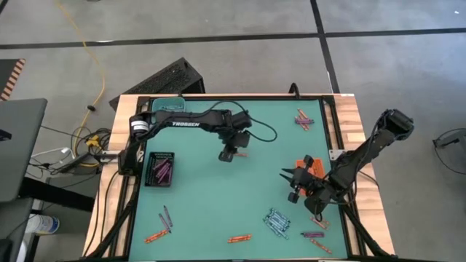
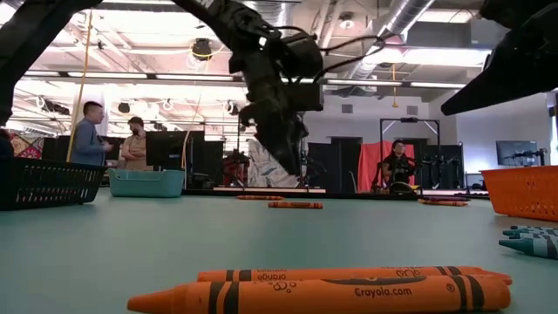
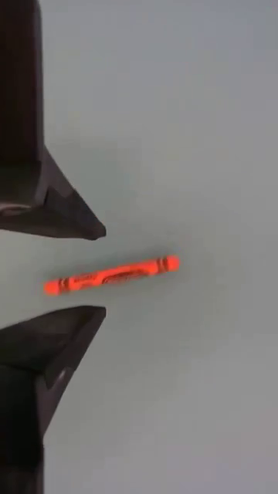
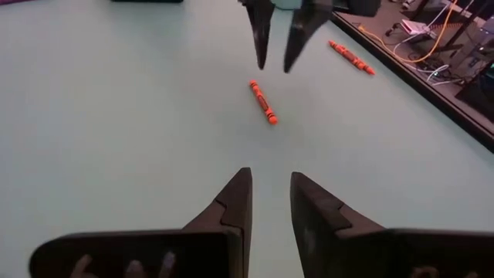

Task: Sort crayons
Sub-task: Put the orange crayon into the orange bin

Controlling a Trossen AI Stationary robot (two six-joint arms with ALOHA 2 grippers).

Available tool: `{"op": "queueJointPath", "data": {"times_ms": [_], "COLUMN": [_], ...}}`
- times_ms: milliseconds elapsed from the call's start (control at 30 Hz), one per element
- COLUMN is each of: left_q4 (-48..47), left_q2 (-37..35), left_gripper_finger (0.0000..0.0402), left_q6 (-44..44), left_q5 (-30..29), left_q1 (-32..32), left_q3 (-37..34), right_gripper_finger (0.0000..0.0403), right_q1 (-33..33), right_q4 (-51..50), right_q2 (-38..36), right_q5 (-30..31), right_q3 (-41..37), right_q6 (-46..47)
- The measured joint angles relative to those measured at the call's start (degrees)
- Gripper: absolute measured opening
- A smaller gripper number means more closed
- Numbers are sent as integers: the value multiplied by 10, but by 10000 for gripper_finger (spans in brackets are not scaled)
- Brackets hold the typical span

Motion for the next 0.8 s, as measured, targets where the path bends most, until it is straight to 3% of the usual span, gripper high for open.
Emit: {"op": "queueJointPath", "data": {"times_ms": [100, 367, 533, 800], "left_q4": [61, 102, 158, 178], "left_q2": [-4, -1, -2, 3], "left_gripper_finger": [158, 160, 150, 108], "left_q6": [-18, -50, -53, -70], "left_q5": [16, 19, -42, -56], "left_q1": [0, -6, -23, -25], "left_q3": [-24, -89, -127, -142], "right_gripper_finger": [84, 84, 84, 84], "right_q1": [2, 2, 0, 1], "right_q4": [1, 3, 1, 7], "right_q2": [0, 0, 0, 0], "right_q5": [0, -1, -1, -1], "right_q3": [0, 0, 0, 0], "right_q6": [0, -6, -8, -7]}}
